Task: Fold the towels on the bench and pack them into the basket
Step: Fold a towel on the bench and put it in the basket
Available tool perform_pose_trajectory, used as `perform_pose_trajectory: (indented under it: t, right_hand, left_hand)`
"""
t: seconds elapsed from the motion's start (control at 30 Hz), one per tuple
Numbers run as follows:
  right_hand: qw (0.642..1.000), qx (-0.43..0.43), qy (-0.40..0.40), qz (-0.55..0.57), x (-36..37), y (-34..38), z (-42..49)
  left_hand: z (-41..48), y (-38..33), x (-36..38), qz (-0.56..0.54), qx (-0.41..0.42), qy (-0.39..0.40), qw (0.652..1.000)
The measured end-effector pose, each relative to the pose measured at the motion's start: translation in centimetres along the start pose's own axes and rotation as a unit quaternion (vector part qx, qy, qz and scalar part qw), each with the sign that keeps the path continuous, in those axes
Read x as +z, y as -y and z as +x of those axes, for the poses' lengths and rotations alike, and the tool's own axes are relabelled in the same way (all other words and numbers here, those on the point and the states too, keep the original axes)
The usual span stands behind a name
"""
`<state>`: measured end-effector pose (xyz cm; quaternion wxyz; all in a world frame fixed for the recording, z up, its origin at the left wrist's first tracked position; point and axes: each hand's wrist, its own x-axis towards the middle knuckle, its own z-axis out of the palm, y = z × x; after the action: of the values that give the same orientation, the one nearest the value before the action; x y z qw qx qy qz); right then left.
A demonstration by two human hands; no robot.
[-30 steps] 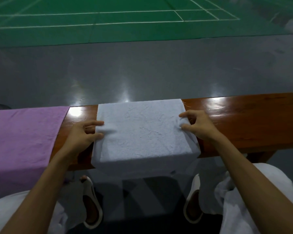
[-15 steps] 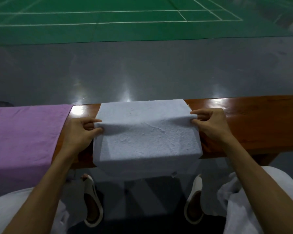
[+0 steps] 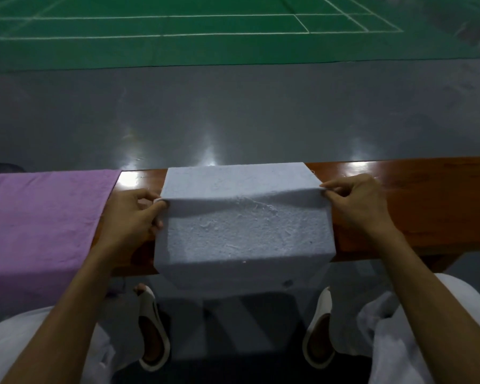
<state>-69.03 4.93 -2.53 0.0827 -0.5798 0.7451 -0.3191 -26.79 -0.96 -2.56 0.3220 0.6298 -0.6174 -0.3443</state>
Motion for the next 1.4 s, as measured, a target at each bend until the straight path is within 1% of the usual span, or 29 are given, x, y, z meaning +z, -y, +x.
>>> perform_pose_trajectory:
  t: [0.1,0.13,0.2,0.27,0.33,0.4,0.43,0.5,0.57,0.63,0.7,0.73,0.77,0.8,0.87,0.93,1.0,1.07,1.13,1.2,1.27,1.33,1.4]
  right_hand:
    - [0.999,0.026,-0.017,0.013,-0.3,0.7,0.3]
    - [0.998,0.045,-0.01,0.035,-0.3,1.1,0.4]
    - [0.987,0.111,0.029,0.109,-0.2,2.0,0.6]
    - [0.957,0.192,0.086,0.197,0.1,3.3,1.0]
    - [0.917,0.258,0.123,0.277,0.2,4.6,1.6]
    - [0.882,0.292,0.137,0.343,0.1,5.7,2.9]
    - [0.867,0.292,0.135,0.381,0.1,6.2,3.7]
    - [0.845,0.248,0.104,0.462,-0.2,7.3,5.3]
    - [0.832,0.158,0.048,0.53,-1.2,8.4,6.8]
    - [0.805,0.056,0.009,0.59,-3.0,9.5,7.8]
    - [0.784,-0.029,0.002,0.62,-4.9,10.2,8.0]
    - [0.783,-0.054,0.001,0.62,-5.5,10.2,7.8]
    - [0.785,-0.066,0.0,0.615,-5.8,10.0,7.5]
    - [0.793,-0.066,0.001,0.606,-5.9,9.6,7.0]
    - [0.813,-0.039,0.011,0.581,-5.4,8.6,5.9]
    - [0.844,0.008,0.023,0.535,-4.1,7.2,4.7]
    - [0.882,0.059,0.035,0.466,-2.6,5.3,3.8]
    - [0.919,0.103,0.066,0.375,-1.7,4.0,2.9]
    - [0.947,0.118,0.134,0.268,-1.6,3.1,2.1]
    - [0.955,0.117,0.209,0.172,-1.7,2.2,1.9]
    - [0.945,0.12,0.281,0.113,-2.0,1.6,1.8]
    - [0.926,0.123,0.349,0.074,-2.1,1.1,1.8]
    - [0.9,0.129,0.413,0.055,-2.2,0.8,1.7]
  left_hand:
    - [0.6,-0.3,-0.2,-0.068,-0.074,0.064,0.993]
    - [0.8,-0.5,-0.3,-0.096,-0.092,0.08,0.988]
    - [1.2,-1.0,-0.4,-0.154,-0.123,0.105,0.975]
    - [1.7,-1.3,-0.5,-0.196,-0.147,0.129,0.961]
    - [2.5,-1.6,-0.5,-0.236,-0.173,0.151,0.944]
    - [3.4,-2.2,-0.5,-0.282,-0.195,0.157,0.926]
    - [3.9,-2.8,-0.4,-0.308,-0.192,0.153,0.919]
    - [5.0,-4.1,-0.6,-0.351,-0.138,0.125,0.918]
    - [6.2,-5.8,-1.2,-0.387,-0.045,0.086,0.917]
    - [6.8,-7.6,-2.5,-0.447,0.052,0.069,0.89]
    - [6.4,-9.1,-4.1,-0.499,0.122,0.084,0.854]
    - [6.1,-9.4,-4.6,-0.511,0.14,0.092,0.843]
    - [5.8,-9.5,-5.0,-0.511,0.151,0.101,0.84]
    - [5.6,-9.1,-5.1,-0.498,0.156,0.102,0.847]
    - [5.1,-7.8,-4.4,-0.463,0.132,0.083,0.873]
    - [4.2,-5.7,-3.3,-0.41,0.079,0.034,0.908]
    - [3.3,-3.6,-2.4,-0.319,0.025,0.003,0.948]
    - [2.6,-1.7,-2.0,-0.194,-0.015,0.018,0.981]
    - [2.3,-0.6,-2.2,-0.078,-0.037,0.05,0.995]
    - [1.9,-0.4,-2.7,-0.023,-0.052,0.09,0.994]
    - [1.5,-0.4,-2.9,0.018,-0.077,0.149,0.986]
    - [1.4,-0.2,-3.2,0.083,-0.103,0.234,0.963]
    - [1.3,0.0,-3.4,0.118,-0.131,0.319,0.931]
